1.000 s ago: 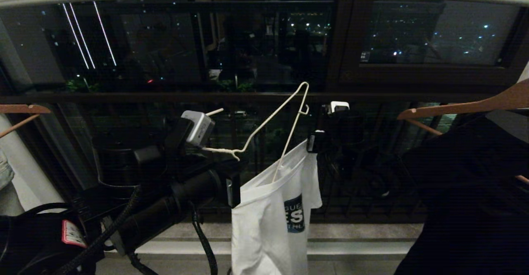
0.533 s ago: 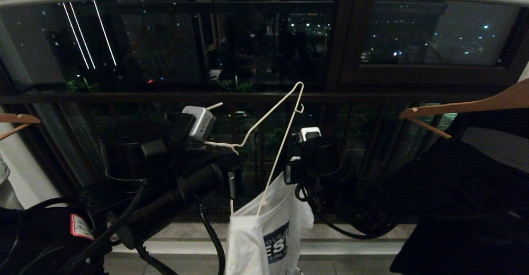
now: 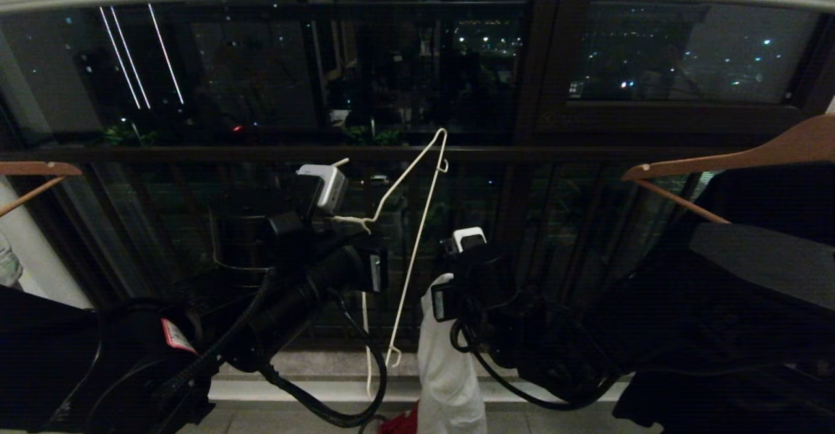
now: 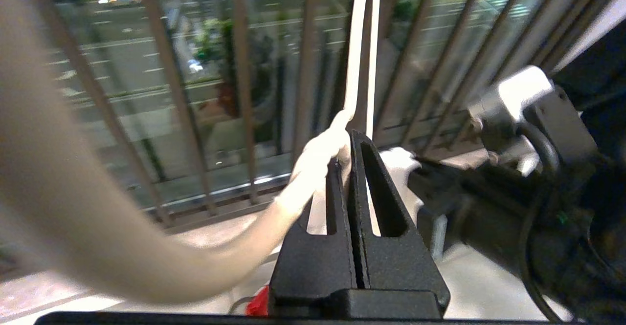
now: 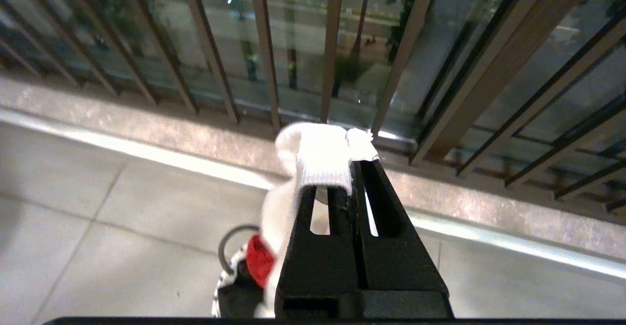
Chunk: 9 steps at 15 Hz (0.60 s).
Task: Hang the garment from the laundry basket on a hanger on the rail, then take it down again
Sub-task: Take the clothes off the clothes rack
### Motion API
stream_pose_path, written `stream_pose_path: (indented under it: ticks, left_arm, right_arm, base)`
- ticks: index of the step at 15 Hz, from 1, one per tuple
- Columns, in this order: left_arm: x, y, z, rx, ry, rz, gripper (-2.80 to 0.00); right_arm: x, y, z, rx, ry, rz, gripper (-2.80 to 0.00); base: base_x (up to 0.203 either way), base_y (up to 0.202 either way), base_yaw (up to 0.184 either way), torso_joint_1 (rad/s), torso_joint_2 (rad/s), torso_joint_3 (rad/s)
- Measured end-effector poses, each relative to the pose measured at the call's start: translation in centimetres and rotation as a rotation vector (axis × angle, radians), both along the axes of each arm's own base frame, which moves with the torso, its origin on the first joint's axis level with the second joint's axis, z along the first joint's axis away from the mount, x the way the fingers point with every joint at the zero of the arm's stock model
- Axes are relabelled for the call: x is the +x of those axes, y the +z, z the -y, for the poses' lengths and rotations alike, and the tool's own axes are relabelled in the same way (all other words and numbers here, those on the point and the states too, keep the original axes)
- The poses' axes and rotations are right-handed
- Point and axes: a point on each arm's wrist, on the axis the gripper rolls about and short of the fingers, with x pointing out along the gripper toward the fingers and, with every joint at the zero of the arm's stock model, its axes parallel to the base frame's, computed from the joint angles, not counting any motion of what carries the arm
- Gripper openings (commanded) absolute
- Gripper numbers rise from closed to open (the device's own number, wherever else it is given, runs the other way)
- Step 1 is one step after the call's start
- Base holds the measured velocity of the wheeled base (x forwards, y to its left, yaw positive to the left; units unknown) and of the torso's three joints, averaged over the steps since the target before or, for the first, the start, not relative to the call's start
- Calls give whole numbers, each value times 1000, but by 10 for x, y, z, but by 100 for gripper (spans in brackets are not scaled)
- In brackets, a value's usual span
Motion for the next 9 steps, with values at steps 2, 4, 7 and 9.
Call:
stream_pose_path:
  ticks: [2,4,7,9]
  left_arm:
    - [2,-2,-1,41,11,8,-280]
    - [4,-4,-6,98,20,9,-280]
    - [2,-1,-11,133,28,-22,-280]
    - [0,4,-15,157,33,-58,-280]
  right_arm:
    - [2,-13,-2,-12,19,-26,-280]
    - [2,-26,-3,-27,39,-55,-280]
    - [-3,-45,-6,-100,81,-92,-280]
    - [-10,-56,-8,-154,118,-115,-280]
  base:
    - [0,0,0,0,0,0]
    - [0,0,0,0,0,0]
    - [0,0,0,0,0,0]
    - [0,0,0,0,0,0]
